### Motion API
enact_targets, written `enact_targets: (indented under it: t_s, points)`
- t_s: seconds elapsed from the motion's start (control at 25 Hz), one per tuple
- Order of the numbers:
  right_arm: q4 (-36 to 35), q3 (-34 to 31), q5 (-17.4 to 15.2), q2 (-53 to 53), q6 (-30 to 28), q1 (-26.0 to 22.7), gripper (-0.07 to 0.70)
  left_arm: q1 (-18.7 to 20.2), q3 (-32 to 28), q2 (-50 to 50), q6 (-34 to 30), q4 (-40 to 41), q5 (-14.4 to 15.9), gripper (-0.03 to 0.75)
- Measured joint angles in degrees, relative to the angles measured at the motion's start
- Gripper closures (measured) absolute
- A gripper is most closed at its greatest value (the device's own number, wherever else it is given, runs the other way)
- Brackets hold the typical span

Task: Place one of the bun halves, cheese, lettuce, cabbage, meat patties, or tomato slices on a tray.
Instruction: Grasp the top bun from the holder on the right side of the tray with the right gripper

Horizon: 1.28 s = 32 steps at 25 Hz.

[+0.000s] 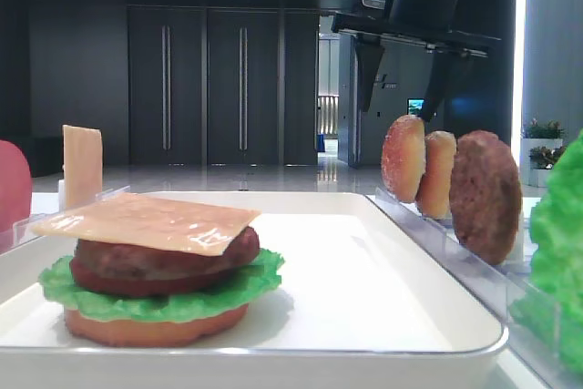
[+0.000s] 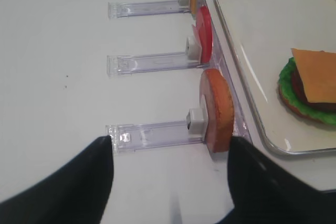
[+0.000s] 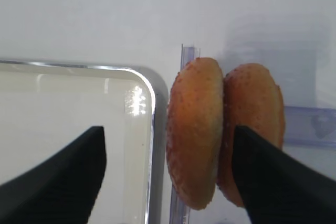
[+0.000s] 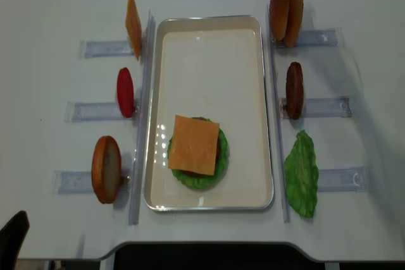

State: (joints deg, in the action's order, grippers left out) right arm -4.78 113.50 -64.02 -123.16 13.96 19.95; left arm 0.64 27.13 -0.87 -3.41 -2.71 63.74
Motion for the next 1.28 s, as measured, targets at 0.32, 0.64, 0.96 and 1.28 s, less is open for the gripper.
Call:
enact_targets:
  t_s: [0.32,0.64,0.96,1.28]
  points:
    - [-1.4,0.0,0.1,-1.1,-0.4,0.0,0.149,0.0,0.0,0.0,0.0,0.0,0.0,0.198]
    - [-2.1,0.0,0.1,-2.0,-0.7,0.0,0.149,0.0,0.0,0.0,0.0,0.0,0.0,0.198]
    - [-1.3,0.0,0.1,-2.5,-0.9,0.0,0.214,0.0,0.0,0.0,0.0,0.0,0.0,0.198]
    - [0.7,0.0,-0.1,-2.6,-0.9,0.0,0.435,0.0,0.0,0.0,0.0,0.0,0.0,0.198]
